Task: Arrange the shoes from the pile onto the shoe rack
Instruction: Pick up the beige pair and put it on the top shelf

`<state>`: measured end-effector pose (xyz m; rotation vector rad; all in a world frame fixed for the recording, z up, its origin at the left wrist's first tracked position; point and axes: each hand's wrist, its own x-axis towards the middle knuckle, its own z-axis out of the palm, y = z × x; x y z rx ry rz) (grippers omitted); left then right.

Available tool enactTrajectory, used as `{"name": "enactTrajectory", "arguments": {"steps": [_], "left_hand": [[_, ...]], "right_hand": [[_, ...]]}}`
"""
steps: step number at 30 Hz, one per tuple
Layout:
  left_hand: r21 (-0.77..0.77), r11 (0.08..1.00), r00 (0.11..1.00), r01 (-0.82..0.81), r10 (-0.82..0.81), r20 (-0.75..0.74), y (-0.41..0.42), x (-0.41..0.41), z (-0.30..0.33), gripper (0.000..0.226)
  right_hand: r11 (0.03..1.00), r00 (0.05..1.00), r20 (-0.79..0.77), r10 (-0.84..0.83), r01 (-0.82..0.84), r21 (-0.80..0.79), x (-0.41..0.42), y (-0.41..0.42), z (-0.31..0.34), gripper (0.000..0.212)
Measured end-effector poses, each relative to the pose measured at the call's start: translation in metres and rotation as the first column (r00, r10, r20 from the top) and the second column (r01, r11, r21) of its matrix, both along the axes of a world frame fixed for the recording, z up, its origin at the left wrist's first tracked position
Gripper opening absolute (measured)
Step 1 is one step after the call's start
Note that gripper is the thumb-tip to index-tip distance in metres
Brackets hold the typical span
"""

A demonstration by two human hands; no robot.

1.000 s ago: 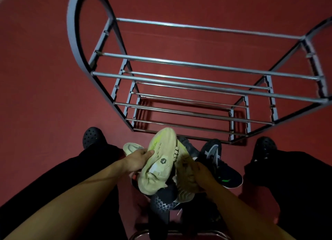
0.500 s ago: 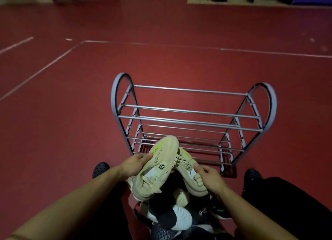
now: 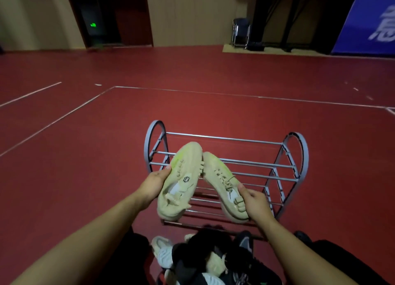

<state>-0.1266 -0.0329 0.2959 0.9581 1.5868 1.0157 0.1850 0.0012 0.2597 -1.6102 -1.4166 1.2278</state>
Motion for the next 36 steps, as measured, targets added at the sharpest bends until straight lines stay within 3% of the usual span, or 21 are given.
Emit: {"name": "enactTrajectory", "arguments": {"steps": [4,6,12,16,22,33,36], "left_hand": [[0.027,0.989,0.979,-0.145,0.148,-0.143,0.033,-0.004,-0.005,0.054],[0.056,0.982,0.964,-0.182,0.189,-0.185,0.050,-0.003,-0.006,0.055],[0.125,0.957,0.932,-0.261,0.284,-0.224,0.099,-0.001,-0.015,0.052],[0.208,0.956,0.914,-0.207,0.265,-0.307,0.126,0.000,-0.014,0.041],[0.180,0.966,0.836,-0.186,0.252,-0.488,0.170,-0.009,-0.015,0.057],[0.119,0.967,0.849,-0.225,0.254,-0.462,0.193,-0.029,-0.027,0.056],[0.078,0.971,0.815,-0.226,0.233,-0.531,0.192,-0.035,-0.027,0.054]], "right_hand": [[0.989,0.989,0.005,-0.150,0.150,0.012,-0.024,0.025,0.007,0.050],[0.979,0.978,-0.038,-0.205,0.205,-0.003,-0.037,0.036,0.012,0.041],[0.969,0.969,-0.022,-0.244,0.245,0.031,-0.066,0.078,0.013,0.037],[0.953,0.954,0.059,-0.294,0.288,0.094,-0.081,0.100,0.016,0.025],[0.923,0.910,0.169,-0.378,0.356,0.144,-0.095,0.137,0.016,0.028],[0.940,0.942,0.060,-0.330,0.323,0.106,-0.123,0.147,0.009,0.026],[0.948,0.946,0.077,-0.316,0.311,0.068,-0.130,0.143,0.006,0.026]]}}
